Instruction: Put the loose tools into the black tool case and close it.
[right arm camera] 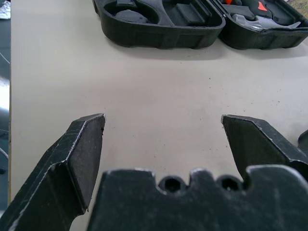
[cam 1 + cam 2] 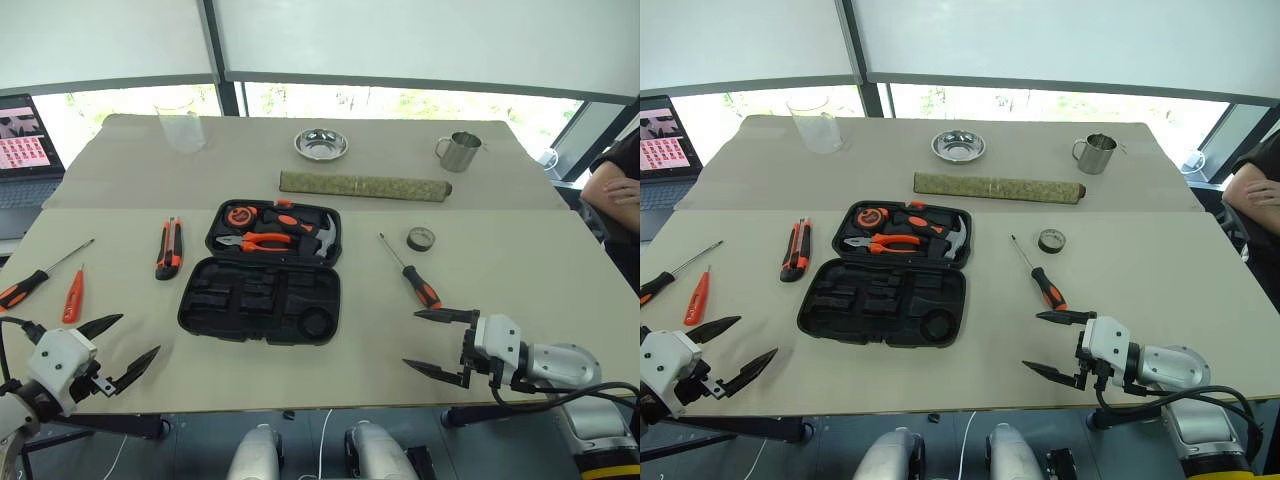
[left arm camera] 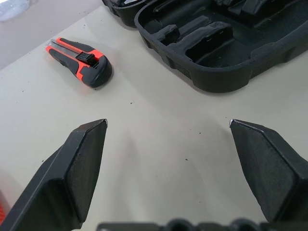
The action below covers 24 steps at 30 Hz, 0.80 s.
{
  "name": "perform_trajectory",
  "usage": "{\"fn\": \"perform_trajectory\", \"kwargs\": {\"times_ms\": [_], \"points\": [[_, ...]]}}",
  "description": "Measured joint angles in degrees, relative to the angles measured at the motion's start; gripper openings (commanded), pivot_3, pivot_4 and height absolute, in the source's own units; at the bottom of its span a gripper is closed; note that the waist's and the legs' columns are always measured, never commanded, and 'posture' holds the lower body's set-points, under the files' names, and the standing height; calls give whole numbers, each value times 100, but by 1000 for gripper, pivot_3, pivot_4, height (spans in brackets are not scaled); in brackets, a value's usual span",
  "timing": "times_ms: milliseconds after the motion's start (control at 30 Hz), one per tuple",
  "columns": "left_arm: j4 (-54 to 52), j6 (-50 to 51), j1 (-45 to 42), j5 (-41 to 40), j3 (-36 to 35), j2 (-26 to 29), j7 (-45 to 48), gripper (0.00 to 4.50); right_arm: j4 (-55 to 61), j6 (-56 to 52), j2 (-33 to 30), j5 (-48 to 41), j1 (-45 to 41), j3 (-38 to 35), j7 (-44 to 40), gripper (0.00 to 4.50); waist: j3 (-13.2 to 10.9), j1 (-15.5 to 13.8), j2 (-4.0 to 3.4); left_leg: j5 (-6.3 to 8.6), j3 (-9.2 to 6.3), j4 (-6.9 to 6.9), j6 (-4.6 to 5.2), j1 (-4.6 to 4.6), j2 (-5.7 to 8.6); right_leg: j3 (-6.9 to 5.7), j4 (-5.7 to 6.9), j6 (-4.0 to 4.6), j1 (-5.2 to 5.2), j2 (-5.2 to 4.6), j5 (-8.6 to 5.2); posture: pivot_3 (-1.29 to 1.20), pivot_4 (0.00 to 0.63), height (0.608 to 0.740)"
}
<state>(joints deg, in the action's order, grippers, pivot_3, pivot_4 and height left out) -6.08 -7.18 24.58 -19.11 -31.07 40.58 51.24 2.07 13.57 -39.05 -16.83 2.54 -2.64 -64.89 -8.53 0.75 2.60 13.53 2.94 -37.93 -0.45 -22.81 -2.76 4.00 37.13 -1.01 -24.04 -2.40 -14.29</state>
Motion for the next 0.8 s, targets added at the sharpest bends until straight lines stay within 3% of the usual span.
{"fn": "perform_trajectory", "kwargs": {"times_ms": [167,367,567,700,800], "points": [[-35,604,-23,-438,-311,-159,-314,4344,334,-268,332,-544,-195,101,-36,4494,0,29,0,0,-2,0,0,2,-9,-1,4,1,-2,6,1,0,150,740],[-202,1180,535,-992,-1325,-1108,-1283,4344,1272,-781,1228,-1432,-866,384,318,4494,4,173,6,4,-16,1,-1,0,-15,-1,8,2,-3,-2,2,0,150,740],[-129,1876,837,-1707,-2104,-1732,-2123,4344,1547,-793,1755,-1541,-1087,612,591,4494,24,31,40,3,-23,0,0,2,-9,-12,9,0,0,-4,2,0,150,740],[94,2382,421,-2132,-2429,-1286,-2484,4344,1626,-794,1776,-1486,-1068,649,659,4494,38,-42,60,-2,-19,0,0,8,-5,-19,10,2,9,-1,2,0,150,740],[797,2758,-289,-2029,-2372,-206,-2593,4344,1708,-804,1730,-1461,-1038,665,696,4494,52,-70,82,-3,-18,0,-1,25,-7,-26,11,11,18,5,3,0,150,740]]}}
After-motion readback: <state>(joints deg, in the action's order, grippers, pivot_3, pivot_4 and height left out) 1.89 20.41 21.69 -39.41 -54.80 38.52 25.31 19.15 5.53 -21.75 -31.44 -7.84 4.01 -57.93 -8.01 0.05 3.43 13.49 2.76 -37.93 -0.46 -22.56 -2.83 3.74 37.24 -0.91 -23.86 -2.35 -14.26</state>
